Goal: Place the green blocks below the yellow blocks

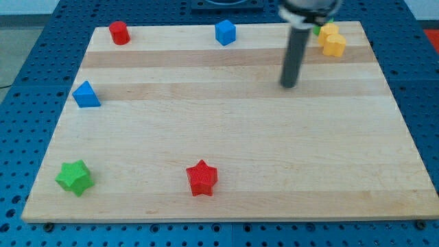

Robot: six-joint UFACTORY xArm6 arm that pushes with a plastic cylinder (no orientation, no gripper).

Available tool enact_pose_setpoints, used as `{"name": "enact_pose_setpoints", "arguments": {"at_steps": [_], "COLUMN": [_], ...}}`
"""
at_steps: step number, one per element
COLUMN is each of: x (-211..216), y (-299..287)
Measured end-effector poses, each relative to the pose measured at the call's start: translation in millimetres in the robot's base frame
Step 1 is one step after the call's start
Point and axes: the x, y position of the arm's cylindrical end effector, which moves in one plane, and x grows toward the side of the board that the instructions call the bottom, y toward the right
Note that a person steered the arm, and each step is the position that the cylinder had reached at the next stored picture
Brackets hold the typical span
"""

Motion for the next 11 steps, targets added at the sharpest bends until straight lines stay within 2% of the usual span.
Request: {"name": "enact_pose_setpoints", "arguments": {"at_steps": [1,2,3,4,5,6,8,11], "x": [35.1,62.8,68.4,125.3,214.5,236.3,185.6,73.7], "y": [-72.4,-168.4,-267.9,-345.9,-357.5,-346.5,-310.2,-294.7]}}
